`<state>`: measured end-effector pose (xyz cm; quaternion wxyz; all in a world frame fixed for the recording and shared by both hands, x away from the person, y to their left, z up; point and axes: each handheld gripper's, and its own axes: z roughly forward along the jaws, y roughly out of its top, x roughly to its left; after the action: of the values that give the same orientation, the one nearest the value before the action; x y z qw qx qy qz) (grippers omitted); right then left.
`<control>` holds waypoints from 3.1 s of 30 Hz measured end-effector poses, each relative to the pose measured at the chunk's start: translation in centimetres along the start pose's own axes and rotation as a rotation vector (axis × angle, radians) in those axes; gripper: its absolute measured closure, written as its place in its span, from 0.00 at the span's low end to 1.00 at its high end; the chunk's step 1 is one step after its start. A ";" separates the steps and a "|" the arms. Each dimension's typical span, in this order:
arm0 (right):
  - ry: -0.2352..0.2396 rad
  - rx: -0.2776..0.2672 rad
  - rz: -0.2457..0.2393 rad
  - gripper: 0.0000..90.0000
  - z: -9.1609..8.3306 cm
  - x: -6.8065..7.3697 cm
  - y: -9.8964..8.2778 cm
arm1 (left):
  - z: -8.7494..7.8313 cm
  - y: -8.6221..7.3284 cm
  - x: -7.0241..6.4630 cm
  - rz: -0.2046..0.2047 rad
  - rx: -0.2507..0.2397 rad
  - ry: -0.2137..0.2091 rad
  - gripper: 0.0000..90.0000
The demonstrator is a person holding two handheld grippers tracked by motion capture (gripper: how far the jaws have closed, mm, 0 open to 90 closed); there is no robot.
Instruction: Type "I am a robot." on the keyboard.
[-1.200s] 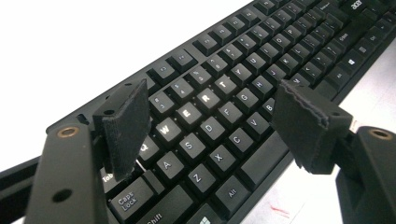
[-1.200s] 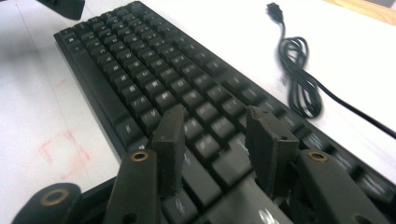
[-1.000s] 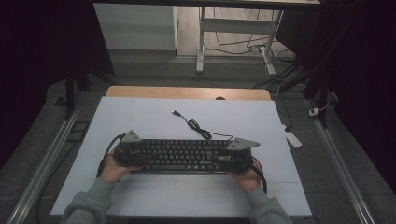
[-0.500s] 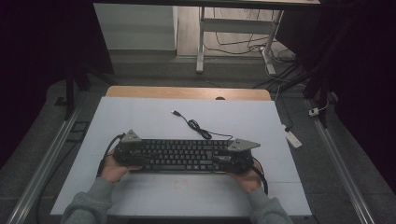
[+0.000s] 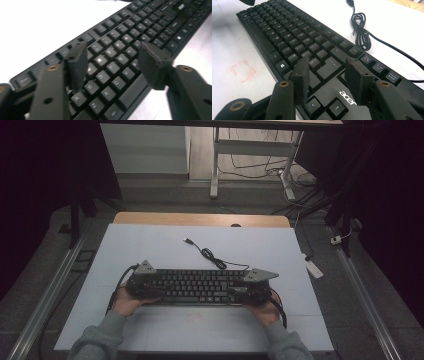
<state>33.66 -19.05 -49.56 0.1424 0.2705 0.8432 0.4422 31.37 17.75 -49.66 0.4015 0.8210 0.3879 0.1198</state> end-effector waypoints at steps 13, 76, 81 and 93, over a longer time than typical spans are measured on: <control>0.001 0.010 -0.003 0.61 0.1 0.0 0.0 | 2.0 0.2 -1.6 0.067 0.051 -0.060 0.99; -0.005 0.016 -0.007 0.60 0.2 -0.1 -0.1 | -1.3 -0.2 1.1 -0.083 -0.006 -0.001 0.38; -0.007 0.012 -0.004 0.60 0.1 -0.2 0.0 | -1.1 -0.2 1.1 -0.076 0.007 0.002 0.37; -0.005 0.009 -0.007 0.60 0.1 -0.1 0.0 | -1.0 -0.2 0.9 -0.069 0.012 0.004 0.36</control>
<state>33.82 -18.99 -49.62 0.1449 0.2694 0.8457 0.4373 31.39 19.08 -49.25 0.3997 0.8092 0.4175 0.1055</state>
